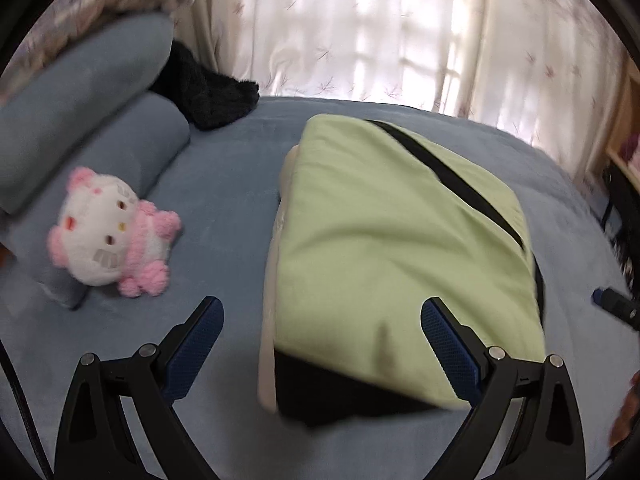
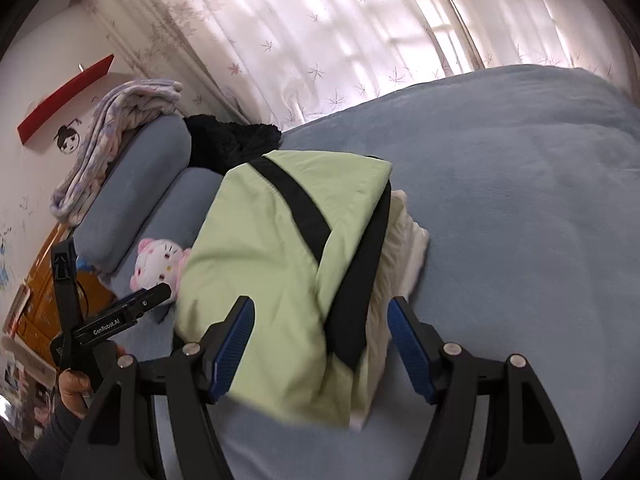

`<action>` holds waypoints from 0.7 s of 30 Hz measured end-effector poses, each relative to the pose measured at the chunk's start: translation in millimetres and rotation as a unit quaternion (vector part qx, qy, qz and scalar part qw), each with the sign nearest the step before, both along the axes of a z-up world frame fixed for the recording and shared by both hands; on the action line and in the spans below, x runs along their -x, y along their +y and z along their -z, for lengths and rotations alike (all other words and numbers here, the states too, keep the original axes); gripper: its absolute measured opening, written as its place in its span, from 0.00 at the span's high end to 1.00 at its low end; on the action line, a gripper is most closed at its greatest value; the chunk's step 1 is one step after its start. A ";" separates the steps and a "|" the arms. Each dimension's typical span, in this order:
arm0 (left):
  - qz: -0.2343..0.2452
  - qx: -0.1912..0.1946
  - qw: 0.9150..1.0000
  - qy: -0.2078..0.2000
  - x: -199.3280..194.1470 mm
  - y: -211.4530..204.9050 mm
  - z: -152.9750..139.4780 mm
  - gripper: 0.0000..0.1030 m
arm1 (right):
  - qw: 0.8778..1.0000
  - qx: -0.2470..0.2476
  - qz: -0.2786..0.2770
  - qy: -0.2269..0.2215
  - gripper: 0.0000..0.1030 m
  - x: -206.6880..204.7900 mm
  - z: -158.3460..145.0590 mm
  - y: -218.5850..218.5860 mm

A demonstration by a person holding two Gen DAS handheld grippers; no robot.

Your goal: Fold large clothes

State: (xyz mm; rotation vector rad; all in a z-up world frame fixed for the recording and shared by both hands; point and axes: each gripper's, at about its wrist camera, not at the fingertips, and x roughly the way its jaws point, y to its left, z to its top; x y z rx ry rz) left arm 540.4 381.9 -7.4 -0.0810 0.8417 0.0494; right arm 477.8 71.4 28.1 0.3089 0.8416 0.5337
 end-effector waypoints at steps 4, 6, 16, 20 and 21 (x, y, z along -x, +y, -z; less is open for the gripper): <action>0.013 -0.011 1.000 -0.012 56.2 -30.0 -34.4 0.04 | 0.999 0.032 -0.012 0.004 0.33 54.5 -26.3 -9.4; 0.016 -0.008 1.000 -0.014 84.4 -44.0 -49.7 0.04 | 0.998 0.053 -0.019 0.004 0.33 84.6 -40.3 -12.7; 0.011 0.002 0.999 -0.036 220.5 -100.9 -123.0 0.04 | 0.996 0.082 -0.022 -0.016 0.33 212.8 -104.3 -47.1; 0.005 0.012 0.999 -0.053 268.8 -119.1 -155.1 0.04 | 0.995 0.090 -0.014 -0.026 0.33 249.7 -123.1 -62.0; 0.004 0.014 0.998 -0.056 277.3 -123.2 -161.8 0.04 | 0.995 0.090 -0.011 -0.029 0.33 259.0 -128.0 -67.0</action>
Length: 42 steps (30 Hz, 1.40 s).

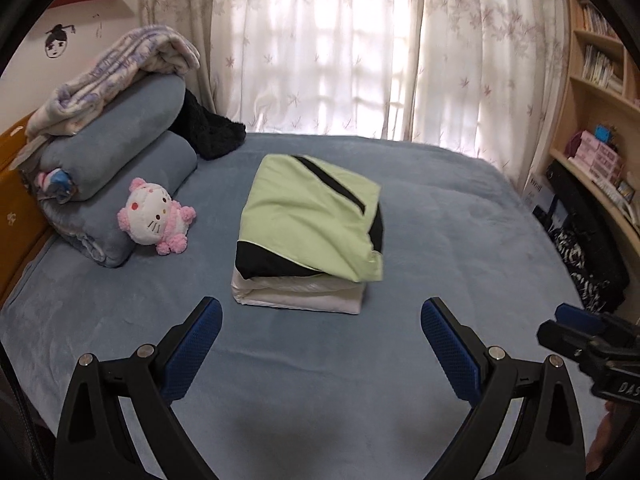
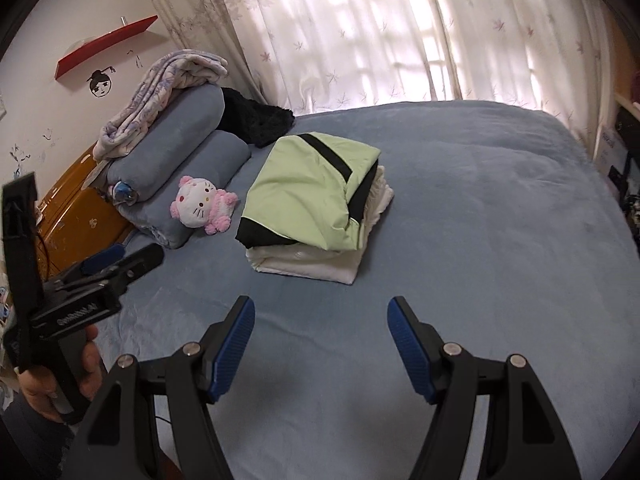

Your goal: Fold large clothes

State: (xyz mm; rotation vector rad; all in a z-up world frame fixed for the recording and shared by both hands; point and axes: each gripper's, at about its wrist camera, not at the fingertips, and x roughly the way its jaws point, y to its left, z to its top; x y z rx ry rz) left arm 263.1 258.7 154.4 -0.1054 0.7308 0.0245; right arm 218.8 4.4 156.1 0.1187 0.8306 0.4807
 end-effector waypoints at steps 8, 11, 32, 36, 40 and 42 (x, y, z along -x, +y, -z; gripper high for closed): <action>0.003 0.018 1.000 -0.014 56.4 -33.6 -36.5 0.04 | 1.000 -0.007 0.015 -0.022 0.33 53.0 -27.1 -35.6; 0.011 0.027 0.999 -0.014 73.4 -46.9 -37.6 0.04 | 0.999 -0.005 0.018 -0.027 0.33 70.2 -28.9 -45.8; 0.024 0.009 1.000 0.012 189.6 -103.0 95.7 0.04 | 0.995 0.040 0.093 0.015 0.32 179.6 105.8 -68.1; 0.018 -0.003 1.000 0.005 199.1 -108.4 103.1 0.04 | 0.994 0.043 0.105 0.000 0.32 189.3 107.5 -68.0; 0.025 0.011 0.999 0.016 204.2 -109.8 110.0 0.04 | 0.994 0.039 0.104 0.000 0.32 192.7 109.2 -70.2; 0.029 0.015 0.999 0.023 206.9 -111.8 113.6 0.04 | 0.994 0.039 0.105 0.001 0.32 194.6 111.0 -70.9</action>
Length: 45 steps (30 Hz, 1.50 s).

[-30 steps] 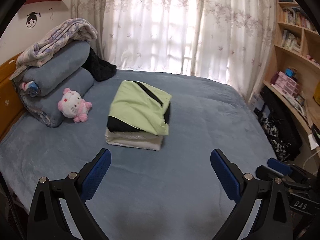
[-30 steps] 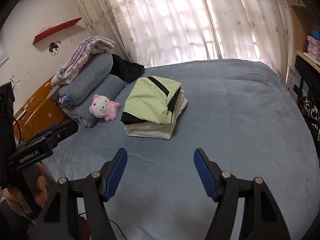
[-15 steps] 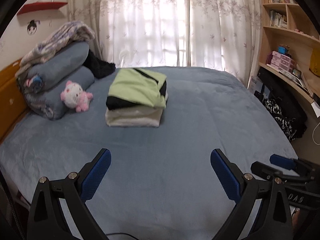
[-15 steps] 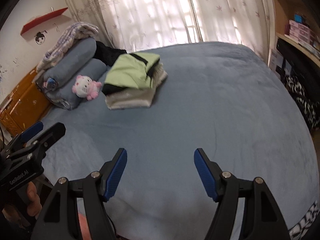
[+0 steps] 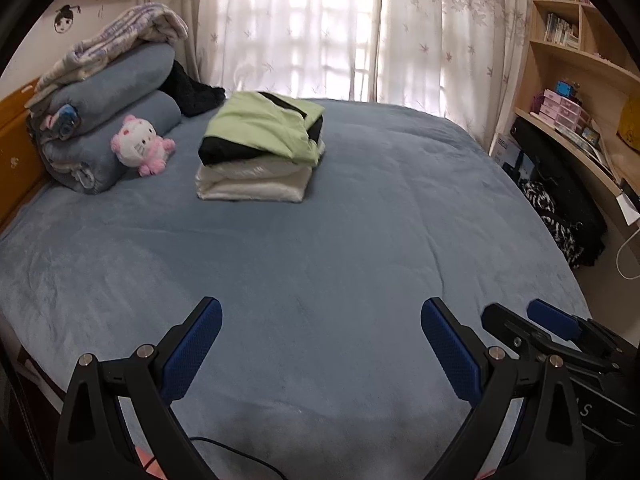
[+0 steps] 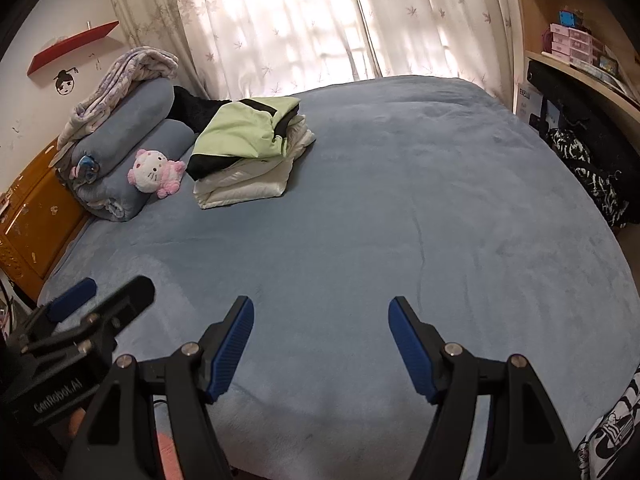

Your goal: Fold large clothes

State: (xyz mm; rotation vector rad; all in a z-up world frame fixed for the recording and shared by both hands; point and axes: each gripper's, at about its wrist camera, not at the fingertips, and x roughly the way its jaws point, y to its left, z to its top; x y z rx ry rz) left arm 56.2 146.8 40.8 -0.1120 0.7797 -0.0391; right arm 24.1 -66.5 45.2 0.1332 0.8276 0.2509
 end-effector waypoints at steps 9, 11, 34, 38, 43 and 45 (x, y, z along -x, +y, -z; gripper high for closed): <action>0.006 0.018 1.000 0.017 3.4 -1.5 11.7 0.04 | 1.000 0.005 0.008 0.007 0.32 5.2 7.0 -0.6; 0.004 0.015 1.000 0.015 5.1 -2.0 12.9 0.04 | 1.000 0.005 0.008 0.010 0.32 5.5 8.2 -0.1; 0.001 0.007 1.000 0.015 6.9 -2.1 13.6 0.04 | 0.999 0.018 0.025 0.010 0.32 4.7 12.8 5.1; 0.000 0.008 1.000 0.017 5.9 -1.5 14.9 0.04 | 0.999 0.018 0.027 0.012 0.32 5.6 14.0 5.4; -0.001 0.009 1.000 0.020 4.1 -0.9 17.0 0.04 | 0.999 0.019 0.029 0.014 0.32 4.7 15.7 5.2; -0.001 0.010 1.000 0.021 3.8 -0.6 18.2 0.04 | 0.999 0.020 0.029 0.015 0.32 4.6 15.7 5.3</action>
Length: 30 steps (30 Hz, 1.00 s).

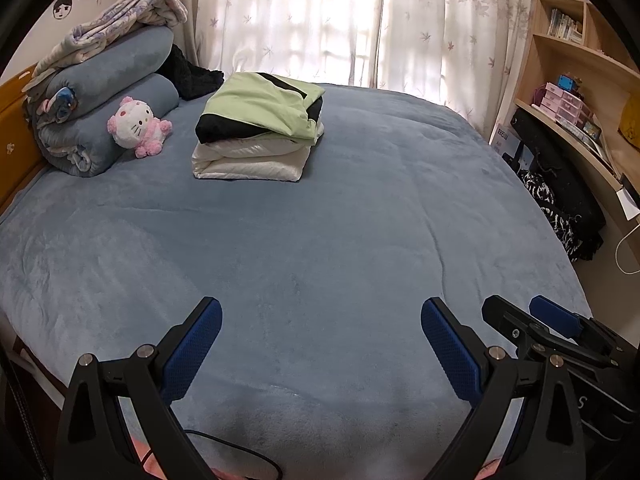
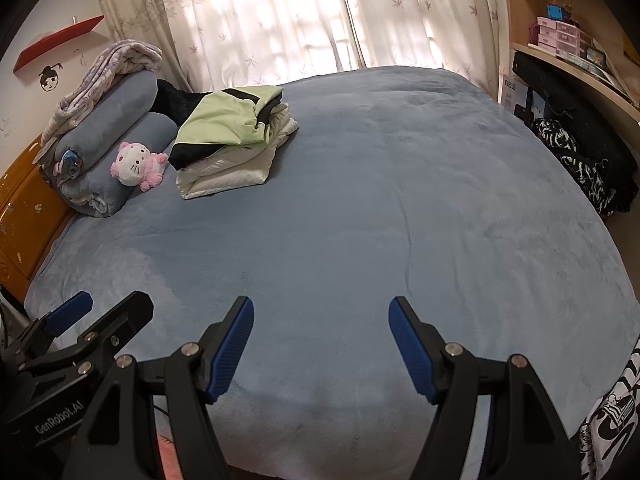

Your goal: Fold large clothes

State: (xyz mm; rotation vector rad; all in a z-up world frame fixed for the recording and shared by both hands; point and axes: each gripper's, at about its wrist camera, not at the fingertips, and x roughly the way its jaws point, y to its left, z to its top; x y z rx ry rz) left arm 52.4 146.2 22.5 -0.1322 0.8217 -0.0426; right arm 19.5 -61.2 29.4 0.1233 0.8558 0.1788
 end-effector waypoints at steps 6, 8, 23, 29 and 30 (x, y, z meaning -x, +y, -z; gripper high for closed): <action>-0.001 0.001 1.000 0.004 -0.5 -0.6 1.5 0.04 | 1.000 0.002 0.002 0.002 0.32 -0.6 2.2 1.5; -0.001 0.003 1.000 0.006 -0.3 -0.4 2.6 0.04 | 1.000 0.003 0.003 0.003 0.31 -0.6 2.6 2.6; -0.007 0.000 1.000 0.012 -2.3 -1.3 3.5 0.04 | 1.000 0.003 0.004 0.005 0.32 -1.3 4.1 4.2; -0.008 -0.001 1.000 0.014 -1.4 -1.5 4.2 0.04 | 1.000 0.004 0.004 0.005 0.32 -1.2 3.9 4.9; -0.009 -0.001 1.000 0.014 -0.7 -1.2 3.9 0.04 | 1.000 0.004 0.004 0.005 0.32 -1.3 3.9 4.8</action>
